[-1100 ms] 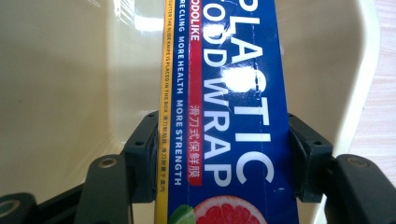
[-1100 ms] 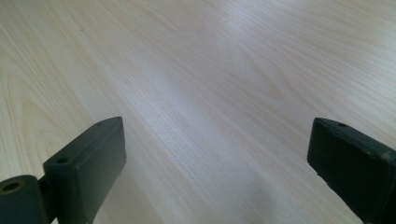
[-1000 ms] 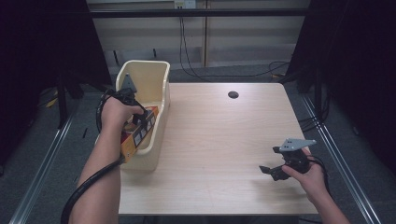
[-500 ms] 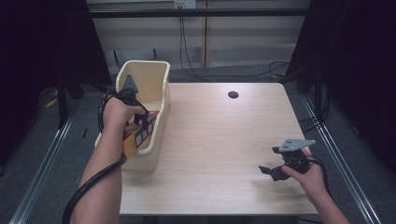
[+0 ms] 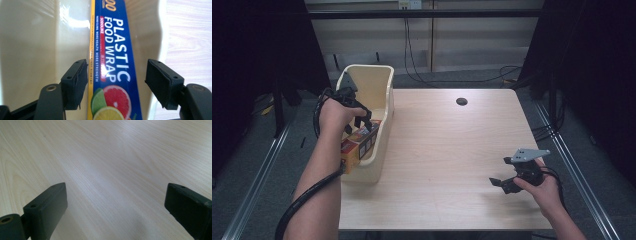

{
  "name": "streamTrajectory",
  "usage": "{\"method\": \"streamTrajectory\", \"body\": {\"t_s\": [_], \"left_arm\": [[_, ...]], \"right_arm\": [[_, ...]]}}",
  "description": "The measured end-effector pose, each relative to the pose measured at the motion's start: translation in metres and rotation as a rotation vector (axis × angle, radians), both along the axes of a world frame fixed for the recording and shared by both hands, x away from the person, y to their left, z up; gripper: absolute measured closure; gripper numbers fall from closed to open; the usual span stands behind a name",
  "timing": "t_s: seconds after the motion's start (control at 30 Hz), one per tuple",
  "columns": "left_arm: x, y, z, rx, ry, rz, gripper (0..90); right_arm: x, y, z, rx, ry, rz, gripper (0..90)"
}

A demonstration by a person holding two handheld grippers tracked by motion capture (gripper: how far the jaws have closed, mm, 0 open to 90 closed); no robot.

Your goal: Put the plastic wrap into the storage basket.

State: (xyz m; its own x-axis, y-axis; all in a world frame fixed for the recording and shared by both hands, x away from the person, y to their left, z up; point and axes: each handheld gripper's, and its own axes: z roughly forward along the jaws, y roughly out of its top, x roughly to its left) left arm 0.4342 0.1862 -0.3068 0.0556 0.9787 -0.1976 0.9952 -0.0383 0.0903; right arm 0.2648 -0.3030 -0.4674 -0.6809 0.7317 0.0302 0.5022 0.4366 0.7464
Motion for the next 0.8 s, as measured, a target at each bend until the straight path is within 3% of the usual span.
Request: {"method": "streamTrajectory", "body": {"t_s": [0.17,0.23,0.37,0.5,0.6,0.8], "left_arm": [[-0.002,-0.006,0.013,-0.014,-0.035,-0.025,30.3],[-0.004,-0.013,0.019,-0.027,-0.059,-0.064,27.8],[-0.006,-0.021,0.024,-0.032,-0.087,-0.084,23.0],[-0.006,-0.025,0.027,-0.052,-0.095,-0.106,23.8],[-0.007,-0.032,0.029,-0.059,-0.133,-0.136,23.7],[-0.008,-0.042,0.032,-0.088,-0.173,-0.175,20.2]], "right_arm": [[0.0,0.0,0.0,-0.002,-0.003,0.002,4.4],[-0.001,0.0,0.0,0.001,-0.001,0.002,4.4],[-0.001,-0.001,0.002,0.002,-0.008,-0.001,4.4],[-0.001,-0.002,0.002,0.002,-0.011,-0.003,4.4],[-0.001,-0.002,0.002,0.002,-0.011,-0.004,4.4],[-0.001,-0.001,0.002,0.004,-0.008,-0.001,4.4]]}}
